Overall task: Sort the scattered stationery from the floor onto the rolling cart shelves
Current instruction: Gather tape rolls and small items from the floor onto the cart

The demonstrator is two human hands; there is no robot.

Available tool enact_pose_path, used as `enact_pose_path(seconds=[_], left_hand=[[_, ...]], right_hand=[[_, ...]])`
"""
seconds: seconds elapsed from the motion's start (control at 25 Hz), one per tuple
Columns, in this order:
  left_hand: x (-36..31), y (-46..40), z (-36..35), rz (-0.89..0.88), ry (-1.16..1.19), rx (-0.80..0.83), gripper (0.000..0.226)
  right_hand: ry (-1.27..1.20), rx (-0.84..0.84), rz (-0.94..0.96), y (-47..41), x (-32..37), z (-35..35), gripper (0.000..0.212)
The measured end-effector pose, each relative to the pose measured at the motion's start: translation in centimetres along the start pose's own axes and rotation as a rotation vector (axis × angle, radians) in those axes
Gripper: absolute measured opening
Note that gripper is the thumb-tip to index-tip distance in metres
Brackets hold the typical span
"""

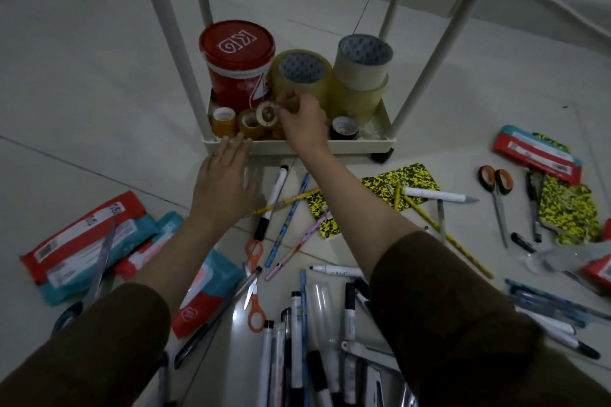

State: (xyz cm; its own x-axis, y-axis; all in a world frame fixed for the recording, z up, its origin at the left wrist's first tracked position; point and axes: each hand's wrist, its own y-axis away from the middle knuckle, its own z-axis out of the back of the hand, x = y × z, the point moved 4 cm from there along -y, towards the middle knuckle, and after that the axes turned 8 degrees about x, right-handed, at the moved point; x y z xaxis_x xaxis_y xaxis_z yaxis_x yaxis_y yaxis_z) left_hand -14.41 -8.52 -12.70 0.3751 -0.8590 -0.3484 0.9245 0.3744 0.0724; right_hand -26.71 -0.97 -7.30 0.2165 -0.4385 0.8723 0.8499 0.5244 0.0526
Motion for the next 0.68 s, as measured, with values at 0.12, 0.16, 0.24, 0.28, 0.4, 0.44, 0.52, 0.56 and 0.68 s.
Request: enact_pose_path(seconds=[0.12, 0.16, 0.24, 0.28, 0.4, 0.44, 0.52, 0.56, 0.68], left_hand=[[0.3, 0.2, -0.1, 0.002, -0.022, 0.001, 0.068], [0.4, 0.2, 0.0, -0.005, -0.027, 0.003, 0.068], [0.6, 0.3, 0.2, -0.021, -0.026, -0.005, 0.069], [0.7, 0.4, 0.3, -0.021, -0.028, -0.021, 0.069], [1.1, 1.2, 0.3, 0.017, -0.074, -0.037, 0.072], [1.4, 1.3, 0.2, 0.026, -0.104, -0.013, 0.073], [2.0, 1.4, 0.2, 0.018, -0.166, 0.033, 0.075], [2.3, 1.3, 0.4, 0.006, -0.195, 0.05, 0.074], [2.6, 1.3, 1.2, -0.037, -0.187, 0.095, 0.073]], right_hand=[[-0.017, -0.019, 0.001, -0.9, 0.7, -1.1, 0.012], [-0.029, -0.01, -0.004, -1.1, 0.8, -1.6, 0.014], [-0.043, 0.013, -0.012, -1.4, 0.8, -2.7, 0.014], [-0.053, 0.023, -0.011, -1.5, 0.9, -3.3, 0.013], [0.006, -0.02, -0.012, -1.9, 1.7, -4.8, 0.007], [0.042, -0.044, -0.023, -2.0, 2.0, -5.2, 0.009], [0.107, -0.059, -0.033, -2.2, 2.3, -5.9, 0.012], [0.144, -0.055, -0.032, -2.3, 2.2, -6.2, 0.014], [0.237, -0.03, 0.004, -1.9, 1.8, -6.5, 0.019]])
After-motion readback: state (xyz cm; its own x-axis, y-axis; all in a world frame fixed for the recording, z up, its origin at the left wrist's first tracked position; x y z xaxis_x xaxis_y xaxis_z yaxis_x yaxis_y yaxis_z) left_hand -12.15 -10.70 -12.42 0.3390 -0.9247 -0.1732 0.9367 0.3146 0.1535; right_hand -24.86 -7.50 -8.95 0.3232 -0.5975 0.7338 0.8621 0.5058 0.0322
